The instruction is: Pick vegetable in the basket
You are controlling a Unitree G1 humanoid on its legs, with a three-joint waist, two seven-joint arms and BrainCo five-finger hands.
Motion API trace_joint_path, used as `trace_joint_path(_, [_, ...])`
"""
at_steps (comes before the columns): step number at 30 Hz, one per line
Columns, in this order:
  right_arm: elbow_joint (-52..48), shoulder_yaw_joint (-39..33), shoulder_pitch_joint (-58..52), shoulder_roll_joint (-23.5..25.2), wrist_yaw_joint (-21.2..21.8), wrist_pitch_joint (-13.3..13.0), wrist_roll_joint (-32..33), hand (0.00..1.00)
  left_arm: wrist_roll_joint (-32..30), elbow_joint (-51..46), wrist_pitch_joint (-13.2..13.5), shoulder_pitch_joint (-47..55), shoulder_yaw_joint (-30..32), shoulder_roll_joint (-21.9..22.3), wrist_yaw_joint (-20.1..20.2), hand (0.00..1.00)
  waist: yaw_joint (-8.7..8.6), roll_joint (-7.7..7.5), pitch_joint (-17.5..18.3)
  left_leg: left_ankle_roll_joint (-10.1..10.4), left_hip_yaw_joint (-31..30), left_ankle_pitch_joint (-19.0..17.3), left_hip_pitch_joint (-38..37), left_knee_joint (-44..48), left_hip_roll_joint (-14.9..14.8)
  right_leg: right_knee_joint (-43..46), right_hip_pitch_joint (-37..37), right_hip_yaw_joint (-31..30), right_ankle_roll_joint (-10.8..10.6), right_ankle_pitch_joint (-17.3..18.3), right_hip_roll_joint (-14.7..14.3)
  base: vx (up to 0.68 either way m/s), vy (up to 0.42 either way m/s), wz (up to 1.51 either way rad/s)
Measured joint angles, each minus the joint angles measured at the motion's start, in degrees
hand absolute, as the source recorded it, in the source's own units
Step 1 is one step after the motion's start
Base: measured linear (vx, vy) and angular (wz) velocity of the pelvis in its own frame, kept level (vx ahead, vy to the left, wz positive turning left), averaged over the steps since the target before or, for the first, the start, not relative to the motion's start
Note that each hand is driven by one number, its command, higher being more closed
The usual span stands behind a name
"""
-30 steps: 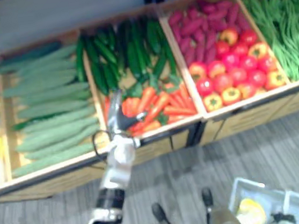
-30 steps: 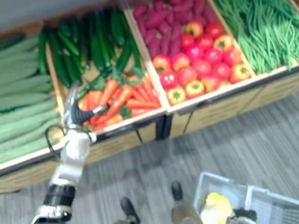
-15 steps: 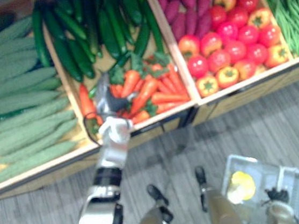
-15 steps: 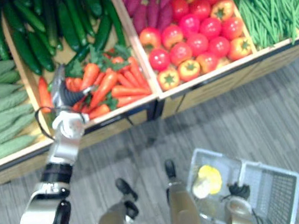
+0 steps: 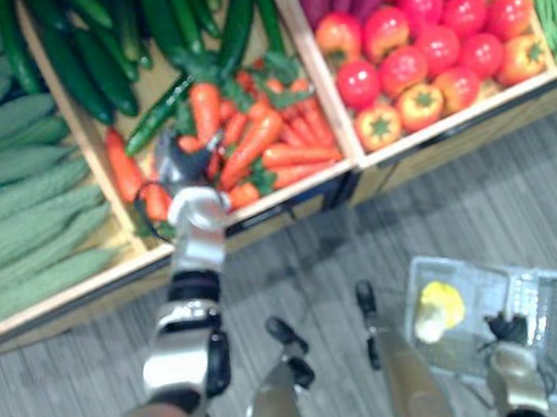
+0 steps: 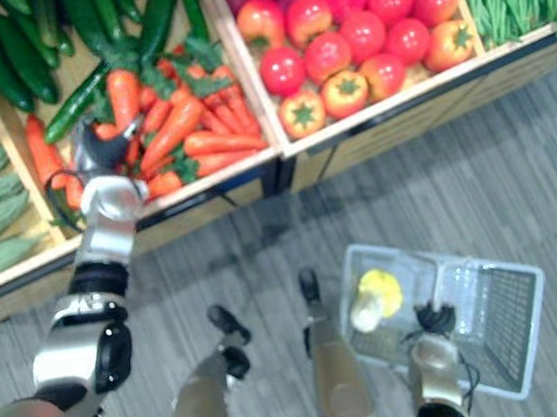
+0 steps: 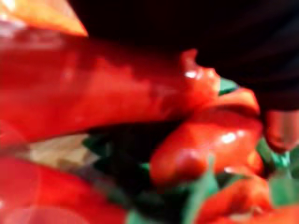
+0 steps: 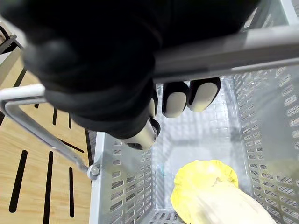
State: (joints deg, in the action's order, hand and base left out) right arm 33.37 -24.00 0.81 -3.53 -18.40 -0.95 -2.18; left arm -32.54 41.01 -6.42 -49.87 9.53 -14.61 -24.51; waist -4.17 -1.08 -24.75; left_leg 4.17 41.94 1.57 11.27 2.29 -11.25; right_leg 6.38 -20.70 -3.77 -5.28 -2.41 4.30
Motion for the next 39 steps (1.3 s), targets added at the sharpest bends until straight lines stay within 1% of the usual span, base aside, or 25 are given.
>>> trace_joint_path(3, [-0.8,0.8,0.0,-0.1,0.0,0.0,0.0,1.00,-0.3,0.8,-0.3,-0.4,0.0,-1.3,0.9,1.00,-0.21,0.00,0.0,0.0,0.3,0.0,0.0,0.0,-0.2,0.0,-0.1,-0.2,0.0,0.0,-0.2,0.00,-0.025,-0.05])
trace_joint_path(8, [-1.3,2.0,-0.1,-0.3,0.1,0.0,0.0,1.00,-0.3,0.2,-0.7,-0.8,-1.0,-1.3,1.0,1.00,-0.18,0.00,0.0,0.0,0.2,0.0,-0.5,0.0,-0.3,-0.1,0.4,0.1,0.0,0.0,-0.2,0.01,-0.009,0.01])
trace_joint_path(10, [-1.9,2.1,-1.0,-0.1,0.1,-0.4,0.0,1.00,-0.5,-2.6,-1.5,-0.4,-2.7,-1.4,0.7,1.00,-0.14,0.01,0.0,0.0,-0.2,0.0,-0.9,0.1,-0.4,-0.1,1.2,0.7,0.0,0.0,-0.2,0.04,-0.013,0.09])
trace_joint_path(12, [-3.1,2.1,-3.0,0.2,0.1,-0.6,0.2,1.00,-2.6,-9.3,-1.9,1.4,-4.0,-1.7,-0.2,1.00,0.08,0.06,0.0,0.0,-0.4,-0.1,-2.6,-0.1,-0.5,-0.2,3.1,1.8,0.0,0.0,-0.2,0.04,-0.008,0.08])
trace_joint_path(13, [-3.3,2.1,-3.4,0.2,0.1,-0.7,0.4,1.00,-2.6,-11.4,-1.9,1.9,-4.6,-2.0,-0.3,1.00,0.07,0.13,0.1,0.0,-0.5,-0.1,-2.9,-0.1,-0.6,-0.2,3.5,2.1,0.0,0.0,-0.2,0.03,-0.006,0.11])
trace_joint_path(15, [-3.2,2.2,-4.5,0.2,0.1,-0.8,0.4,1.00,-4.9,-17.9,-1.8,3.6,-6.2,-3.7,-1.8,1.00,0.03,0.23,0.1,0.1,-1.7,-0.1,-4.2,-0.2,-0.6,-0.3,5.3,3.6,0.2,0.2,0.0,0.02,-0.010,0.19])
trace_joint_path(17, [-2.9,2.1,-5.0,0.3,0.1,-0.9,0.5,1.00,-6.0,-20.9,-1.7,5.3,-6.4,-4.3,-2.6,1.00,-0.04,0.43,0.2,0.1,-1.9,-0.1,-4.9,-0.3,-0.5,-0.6,6.5,4.0,0.4,0.3,0.0,0.01,-0.007,0.15])
trace_joint_path(20, [-0.7,2.1,-5.4,0.0,0.1,-1.1,0.4,1.00,-7.1,-26.7,-1.6,11.4,-6.8,-4.3,-4.3,1.00,0.03,1.44,1.1,0.1,-2.7,-0.1,-6.8,-0.8,-0.2,-2.3,9.3,4.8,0.4,0.4,0.1,0.01,-0.005,0.10])
trace_joint_path(23, [2.1,2.1,-6.4,-0.4,0.2,-1.1,0.4,1.00,-9.4,-31.2,-1.0,19.1,-7.3,-3.4,-4.5,1.00,-0.26,2.55,4.3,0.2,-3.1,0.0,-8.2,-1.6,0.1,-4.0,11.3,4.8,0.5,0.3,0.0,0.02,-0.005,0.01])
trace_joint_path(25, [3.7,2.1,-6.9,-0.6,0.2,-1.1,0.3,1.00,-11.0,-33.6,-0.6,22.4,-7.4,-3.2,-4.4,1.00,-0.33,2.78,6.1,0.3,-3.0,0.0,-9.5,-2.1,0.3,-4.6,12.3,4.3,0.5,0.3,-0.2,0.03,-0.004,-0.13])
trace_joint_path(26, [4.0,2.1,-7.1,-0.6,0.2,-1.0,0.3,1.00,-11.4,-35.4,0.0,24.2,-7.4,-3.2,-4.4,1.00,-0.31,2.73,7.0,0.6,-2.8,-0.3,-9.9,-1.8,0.4,-4.7,12.6,3.5,0.5,0.3,-0.4,0.04,0.004,-0.28])
trace_joint_path(27, [4.3,2.3,-7.1,-0.6,0.2,-0.9,0.3,1.00,-11.5,-38.2,0.5,26.6,-7.4,-2.9,-4.4,1.00,-0.30,2.52,7.6,0.6,-4.1,-1.6,-9.8,0.6,0.1,-4.7,12.9,2.4,0.5,0.3,-0.6,0.05,-0.032,-0.58])
trace_joint_path(28, [4.4,3.3,-6.6,-1.0,0.2,-0.7,0.3,1.00,-11.5,-41.7,1.5,30.0,-6.8,-2.8,-4.4,1.00,0.02,2.14,7.9,0.1,-9.3,-3.6,-9.1,4.9,-0.4,-4.4,13.0,0.0,0.4,0.2,-1.2,0.04,-0.053,-0.70])
trace_joint_path(29, [4.3,4.3,-6.4,-1.6,0.3,-0.6,0.2,1.00,-11.5,-43.0,2.2,31.9,-6.4,-2.5,-4.4,1.00,0.06,2.22,8.1,-0.1,-13.0,-4.8,-8.7,6.8,-0.5,-4.3,13.1,-1.3,0.3,0.1,-1.3,0.02,-0.045,-1.02])
trace_joint_path(30, [4.1,5.6,-6.2,-3.1,0.6,-0.6,-0.2,1.00,-11.5,-44.7,3.0,35.3,-6.3,-0.9,-4.3,1.00,0.29,3.28,8.9,0.7,-21.1,-7.9,-8.0,9.8,-0.4,-4.3,13.1,-3.4,-0.1,-0.1,-1.5,0.00,0.021,-0.90])
trace_joint_path(31, [4.1,6.0,-6.1,-3.7,1.0,-0.5,-0.2,1.00,-11.5,-44.8,3.6,36.5,-6.3,0.2,-4.3,1.00,0.38,4.04,9.4,1.4,-24.3,-9.4,-8.1,10.5,-0.4,-4.3,13.0,-4.3,-0.3,-0.2,-1.9,-0.01,0.095,-1.07])
trace_joint_path(32, [3.9,6.2,-6.2,-5.1,1.5,-0.5,-0.7,1.00,-11.3,-44.3,4.4,37.9,-6.7,2.3,-4.2,1.00,0.17,5.39,10.2,2.9,-28.1,-12.0,-8.7,10.7,-0.4,-4.3,12.9,-5.9,-0.8,-0.5,-2.8,-0.04,0.132,-0.74])
trace_joint_path(33, [3.1,5.8,-6.7,-5.0,2.1,-0.4,-2.3,1.00,-11.2,-43.0,5.2,37.9,-7.1,3.8,-3.9,1.00,-0.52,5.36,10.6,3.1,-28.1,-12.9,-9.2,9.7,0.3,-4.4,12.8,-6.5,-1.3,-0.9,-2.6,-0.05,0.130,-0.57])
trace_joint_path(34, [2.6,5.7,-7.2,-4.7,2.4,-0.4,-2.4,1.00,-11.1,-42.5,5.4,37.9,-7.3,4.2,-3.8,1.00,-0.52,4.81,10.8,3.0,-27.8,-12.8,-9.7,9.3,0.9,-4.5,12.8,-7.0,-1.5,-1.0,-2.1,-0.05,0.128,-0.33])
trace_joint_path(35, [1.5,5.8,-8.5,-3.8,2.7,-0.4,-2.5,1.00,-10.9,-41.9,5.7,38.5,-7.4,4.5,-3.6,1.00,-0.46,3.72,11.3,2.6,-26.7,-12.5,-10.6,8.0,1.9,-4.8,12.7,-8.1,-2.0,-1.3,-1.4,-0.05,0.112,-0.23])
trace_joint_path(36, [0.0,5.6,-9.9,-3.0,2.7,-0.4,-2.6,1.00,-10.7,-41.2,5.8,38.9,-7.4,4.5,-3.2,1.00,-0.54,2.94,12.1,2.1,-26.6,-12.1,-10.8,7.2,2.7,-5.5,12.8,-8.3,-2.5,-1.6,-0.5,-0.05,0.102,-0.15])
trace_joint_path(39, [-0.5,4.1,-12.3,-1.7,2.8,-0.4,-2.9,1.00,-10.2,-39.1,5.6,38.9,-6.6,4.3,-2.6,1.00,-0.52,1.42,13.2,1.5,-26.5,-10.8,-11.4,5.3,4.3,-6.4,12.9,-8.5,-3.3,-2.2,1.1,-0.01,0.071,0.05])
